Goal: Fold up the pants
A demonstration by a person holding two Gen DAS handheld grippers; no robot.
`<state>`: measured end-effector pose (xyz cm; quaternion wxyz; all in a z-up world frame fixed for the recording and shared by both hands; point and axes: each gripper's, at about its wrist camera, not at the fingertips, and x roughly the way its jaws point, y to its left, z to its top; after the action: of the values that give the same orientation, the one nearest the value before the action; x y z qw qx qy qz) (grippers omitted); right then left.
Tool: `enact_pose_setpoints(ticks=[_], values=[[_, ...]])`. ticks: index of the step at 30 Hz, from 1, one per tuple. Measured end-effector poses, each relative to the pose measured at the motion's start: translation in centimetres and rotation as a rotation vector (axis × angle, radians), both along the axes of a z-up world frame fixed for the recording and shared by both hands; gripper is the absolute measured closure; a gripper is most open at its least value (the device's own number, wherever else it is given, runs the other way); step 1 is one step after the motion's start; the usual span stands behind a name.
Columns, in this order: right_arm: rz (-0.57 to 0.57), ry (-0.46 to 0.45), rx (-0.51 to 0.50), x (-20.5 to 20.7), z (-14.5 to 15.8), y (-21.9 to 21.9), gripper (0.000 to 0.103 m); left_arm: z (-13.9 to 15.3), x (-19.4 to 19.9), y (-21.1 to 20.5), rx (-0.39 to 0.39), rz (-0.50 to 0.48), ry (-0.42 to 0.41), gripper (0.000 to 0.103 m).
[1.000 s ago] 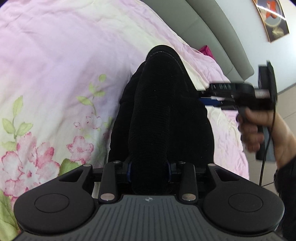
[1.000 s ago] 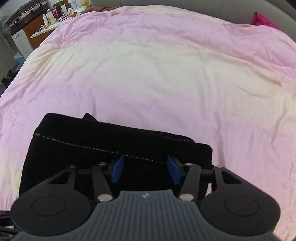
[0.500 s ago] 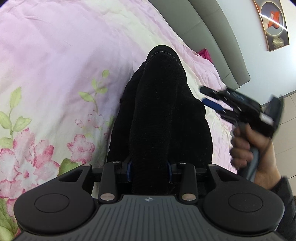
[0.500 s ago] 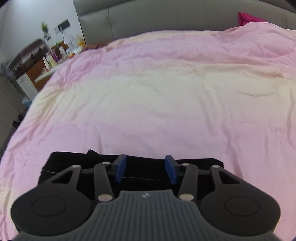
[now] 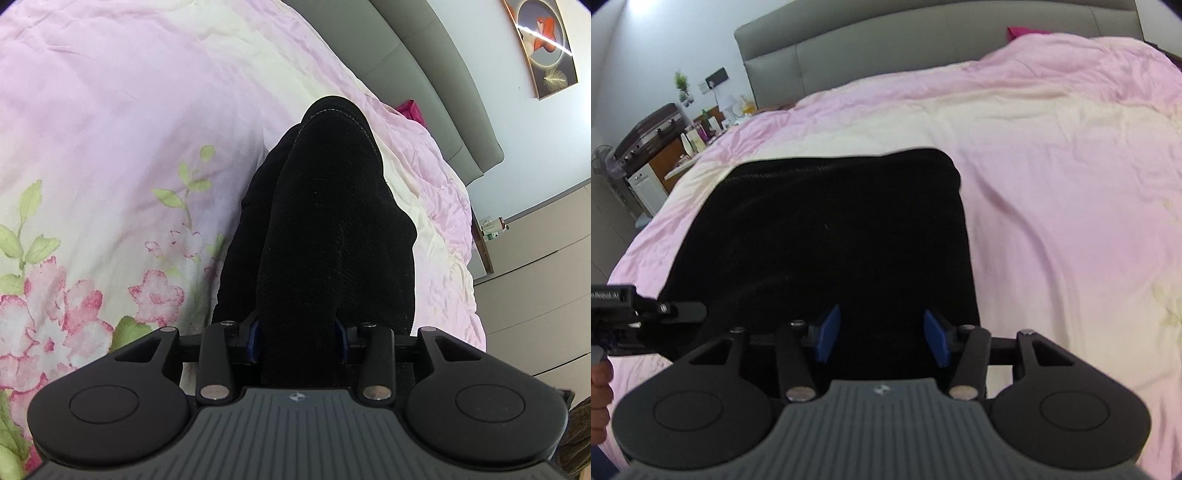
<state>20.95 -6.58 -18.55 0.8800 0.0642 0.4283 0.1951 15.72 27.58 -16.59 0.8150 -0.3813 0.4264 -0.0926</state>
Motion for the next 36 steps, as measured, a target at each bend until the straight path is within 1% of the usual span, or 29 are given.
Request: enact_pose_setpoints(ticks=[2,3,4,5,6,9,10,11,12,13,15,16,19,21,24,26,32,36], values=[[0.028,0.011,-0.024,-0.9,-0.5,-0.8,0.055,0.2,-0.1,-0.1,0.021,0.003,-0.012,0.054],[0.043,0.012,-0.041,-1.2,-0.4,-1.0,0.055,0.6,-0.3,0.0,0.044,0.014,-0.016,0.05],[0.047,0.019,-0.05,-1.4,-0.1,-1.3,0.055,1.1,-0.7,0.1,0.078,0.035,-0.019,0.043],[0.047,0.027,-0.049,-1.4,0.1,-1.5,0.055,1.6,-1.0,0.2,0.115,0.054,-0.026,0.041],[0.044,0.034,-0.039,-1.6,0.5,-1.9,0.055,2.4,-1.4,0.2,0.161,0.07,-0.043,0.039],[0.042,0.037,-0.014,-2.1,1.1,-2.8,0.054,5.4,-2.2,-0.3,0.306,0.089,-0.096,0.04],[0.041,0.037,-0.008,-2.2,1.2,-3.1,0.052,6.3,-2.3,-0.6,0.349,0.088,-0.113,0.039],[0.038,0.04,0.0,-2.3,1.4,-3.4,0.05,7.2,-2.3,-0.9,0.373,0.074,-0.122,0.037],[0.034,0.043,0.01,-2.2,1.6,-3.7,0.045,7.8,-2.0,-1.2,0.378,0.05,-0.125,0.031],[0.031,0.043,0.022,-2.2,1.7,-3.9,0.044,8.3,-1.7,-1.5,0.373,0.026,-0.125,0.027],[0.02,0.037,0.035,-2.4,1.8,-4.5,0.043,9.2,-0.9,-2.0,0.368,-0.01,-0.114,0.025],[0.017,0.035,0.036,-2.4,1.9,-4.7,0.041,9.4,-0.5,-2.4,0.372,-0.02,-0.101,0.023],[0.013,0.04,0.012,-2.2,2.1,-5.0,0.039,9.8,0.9,-3.5,0.39,-0.047,-0.069,0.022],[0.006,0.046,-0.022,-2.1,2.4,-5.2,0.036,9.7,1.7,-4.5,0.443,-0.069,-0.042,0.021],[-0.009,0.042,-0.051,-2.1,2.9,-5.6,0.029,9.3,2.4,-5.4,0.568,-0.078,0.014,0.021],[-0.009,0.036,-0.056,-2.2,3.0,-5.8,0.029,8.9,2.8,-5.4,0.601,-0.082,0.037,0.021],[0.009,0.038,-0.076,-2.1,2.7,-5.9,0.027,8.4,4.3,-5.1,0.604,-0.107,0.074,0.021],[0.01,0.043,-0.072,-1.7,2.5,-5.9,0.026,7.3,6.1,-4.7,0.582,-0.113,0.097,0.018]])
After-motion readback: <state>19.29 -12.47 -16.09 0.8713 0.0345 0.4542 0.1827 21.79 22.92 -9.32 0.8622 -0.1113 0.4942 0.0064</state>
